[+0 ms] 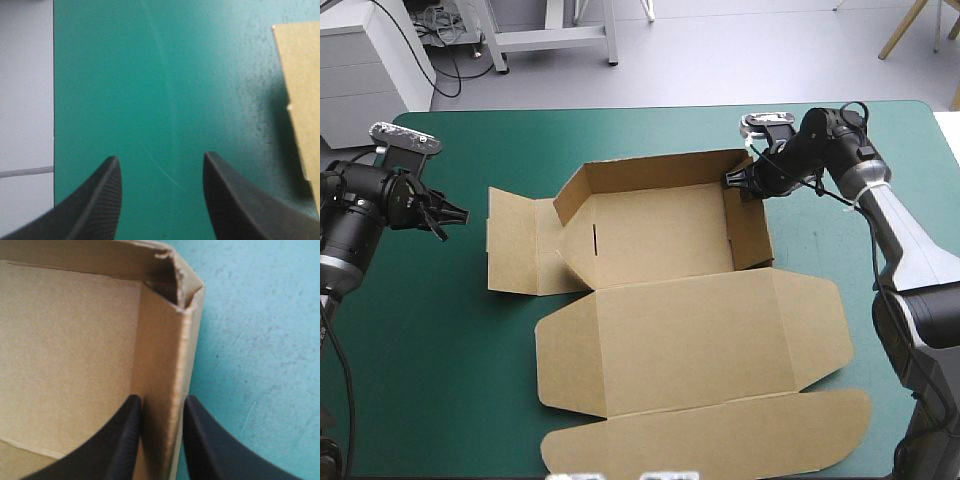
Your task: Fold the box
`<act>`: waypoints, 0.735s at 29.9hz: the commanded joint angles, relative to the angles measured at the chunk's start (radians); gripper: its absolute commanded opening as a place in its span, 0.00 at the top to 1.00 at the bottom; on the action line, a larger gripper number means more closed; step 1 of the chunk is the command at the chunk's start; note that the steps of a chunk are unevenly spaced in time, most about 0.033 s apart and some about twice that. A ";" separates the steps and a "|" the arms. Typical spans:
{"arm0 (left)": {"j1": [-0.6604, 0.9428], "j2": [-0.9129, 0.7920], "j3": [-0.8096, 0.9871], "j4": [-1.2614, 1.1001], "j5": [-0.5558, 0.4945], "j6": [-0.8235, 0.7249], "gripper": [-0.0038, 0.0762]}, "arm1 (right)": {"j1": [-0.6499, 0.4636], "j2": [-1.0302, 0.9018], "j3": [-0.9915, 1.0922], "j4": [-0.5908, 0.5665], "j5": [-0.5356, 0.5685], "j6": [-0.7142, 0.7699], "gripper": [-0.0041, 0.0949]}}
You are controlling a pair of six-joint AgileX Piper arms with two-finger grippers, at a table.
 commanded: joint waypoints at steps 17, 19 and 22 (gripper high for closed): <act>0.001 -0.019 -0.027 0.006 -0.037 0.000 0.51 | -0.003 -0.033 -0.261 -0.036 0.129 -0.008 0.31; 0.001 -0.019 -0.027 0.006 -0.037 0.000 0.51 | -0.003 -0.054 -0.269 -0.045 0.129 0.009 0.32; 0.001 -0.019 -0.027 0.006 -0.034 0.000 0.51 | -0.003 -0.094 -0.269 -0.058 0.129 0.011 0.34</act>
